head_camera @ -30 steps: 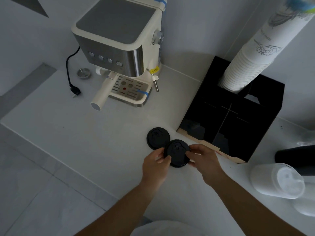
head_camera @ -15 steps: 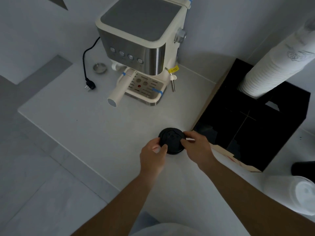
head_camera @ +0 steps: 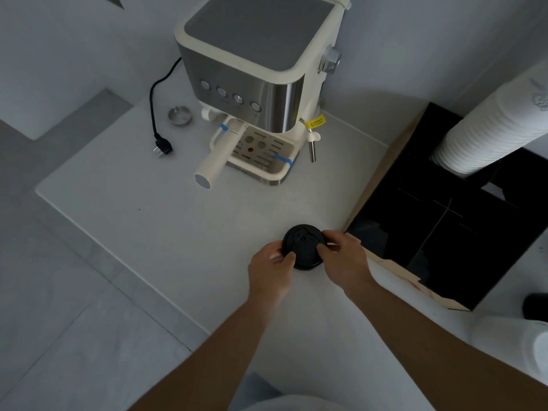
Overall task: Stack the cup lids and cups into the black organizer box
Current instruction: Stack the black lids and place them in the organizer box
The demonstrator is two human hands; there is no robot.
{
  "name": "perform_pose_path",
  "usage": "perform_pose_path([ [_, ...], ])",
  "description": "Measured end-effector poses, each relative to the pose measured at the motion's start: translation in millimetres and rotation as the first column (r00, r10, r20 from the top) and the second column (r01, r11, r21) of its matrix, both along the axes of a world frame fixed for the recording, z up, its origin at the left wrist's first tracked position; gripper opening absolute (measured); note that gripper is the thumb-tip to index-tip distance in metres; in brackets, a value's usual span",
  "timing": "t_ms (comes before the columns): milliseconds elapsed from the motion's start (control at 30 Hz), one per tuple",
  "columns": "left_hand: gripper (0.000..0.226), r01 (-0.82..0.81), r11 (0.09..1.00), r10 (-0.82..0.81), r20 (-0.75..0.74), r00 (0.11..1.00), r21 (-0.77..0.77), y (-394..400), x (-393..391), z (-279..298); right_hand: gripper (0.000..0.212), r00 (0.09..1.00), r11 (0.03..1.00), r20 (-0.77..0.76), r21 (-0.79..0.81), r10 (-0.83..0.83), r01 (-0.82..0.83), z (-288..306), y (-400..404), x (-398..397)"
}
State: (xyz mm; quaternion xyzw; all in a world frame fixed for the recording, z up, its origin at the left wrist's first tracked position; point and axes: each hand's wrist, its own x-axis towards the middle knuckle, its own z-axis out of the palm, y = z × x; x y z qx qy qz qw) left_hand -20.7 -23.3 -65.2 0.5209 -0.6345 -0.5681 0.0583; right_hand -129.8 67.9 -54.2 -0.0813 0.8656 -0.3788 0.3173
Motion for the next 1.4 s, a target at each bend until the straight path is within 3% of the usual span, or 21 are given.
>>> perform_pose_path([
  [300, 0.026, 0.059, 0.997, -0.057, 0.047, 0.997, -0.047, -2, -4, 3, 0.027, 1.000, 0.999, 0.026, 0.029, 0.017, -0.018, 0, 5, 0],
  [633, 0.028, 0.099, 0.995, -0.097, 0.032, 0.995, -0.035, -14, -2, 12, 0.023, 0.974, 0.990, 0.191, -0.037, -0.125, 0.134, 6, 8, 8],
  [967, 0.023, -0.009, 0.992, 0.030, -0.167, 0.986, 0.122, 3, 10, 38, 0.027, 0.973, 0.972, 0.178, -0.158, -0.148, 0.176, 37, 36, 16],
  [1400, 0.016, 0.195, 0.972, -0.149, -0.303, 0.941, 0.128, 53, -15, 83, 0.027, 0.936, 0.898, 0.166, -0.272, -0.310, 0.345, 73, 114, 9],
])
